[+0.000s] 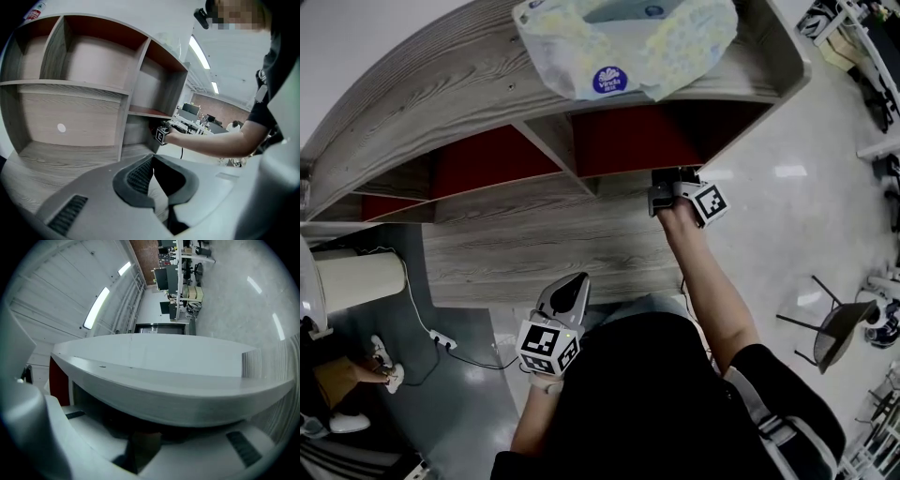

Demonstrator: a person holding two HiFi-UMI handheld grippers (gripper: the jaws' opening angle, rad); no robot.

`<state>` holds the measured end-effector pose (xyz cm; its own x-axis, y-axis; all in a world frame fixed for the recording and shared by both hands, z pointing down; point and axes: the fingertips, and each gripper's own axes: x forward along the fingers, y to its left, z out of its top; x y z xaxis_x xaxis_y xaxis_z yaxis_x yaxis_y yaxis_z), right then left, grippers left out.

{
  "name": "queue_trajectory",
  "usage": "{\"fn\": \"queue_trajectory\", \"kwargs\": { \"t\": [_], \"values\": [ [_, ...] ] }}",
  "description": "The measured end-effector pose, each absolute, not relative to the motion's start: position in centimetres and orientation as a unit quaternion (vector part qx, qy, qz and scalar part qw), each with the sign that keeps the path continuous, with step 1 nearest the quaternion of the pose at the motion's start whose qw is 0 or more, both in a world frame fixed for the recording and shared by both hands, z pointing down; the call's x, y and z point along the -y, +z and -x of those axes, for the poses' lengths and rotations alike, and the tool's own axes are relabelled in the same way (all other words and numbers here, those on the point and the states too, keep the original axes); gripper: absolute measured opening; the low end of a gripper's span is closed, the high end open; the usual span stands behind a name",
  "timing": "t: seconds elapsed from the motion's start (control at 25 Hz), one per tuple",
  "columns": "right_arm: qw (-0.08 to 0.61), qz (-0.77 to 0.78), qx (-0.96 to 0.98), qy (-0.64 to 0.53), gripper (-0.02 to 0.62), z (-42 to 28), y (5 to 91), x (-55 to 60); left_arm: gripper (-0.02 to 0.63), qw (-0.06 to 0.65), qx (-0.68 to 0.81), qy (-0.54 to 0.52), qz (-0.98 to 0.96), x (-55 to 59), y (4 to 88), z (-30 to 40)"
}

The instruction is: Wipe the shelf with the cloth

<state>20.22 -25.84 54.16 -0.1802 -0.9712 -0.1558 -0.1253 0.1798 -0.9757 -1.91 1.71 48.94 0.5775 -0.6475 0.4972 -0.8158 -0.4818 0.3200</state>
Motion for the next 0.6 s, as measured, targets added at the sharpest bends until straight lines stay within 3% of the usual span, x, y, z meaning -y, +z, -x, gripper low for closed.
{"fn": "queue_trajectory", "kwargs": {
  "t": [0.6],
  "values": [
    [0.421, 0.469, -0.669, -0.393, 0.077, -15.4, 55.4, 28.1, 0.008, 0.282, 0.467, 0.154, -0.824, -2.7, 49.7, 5.0]
  ]
}}
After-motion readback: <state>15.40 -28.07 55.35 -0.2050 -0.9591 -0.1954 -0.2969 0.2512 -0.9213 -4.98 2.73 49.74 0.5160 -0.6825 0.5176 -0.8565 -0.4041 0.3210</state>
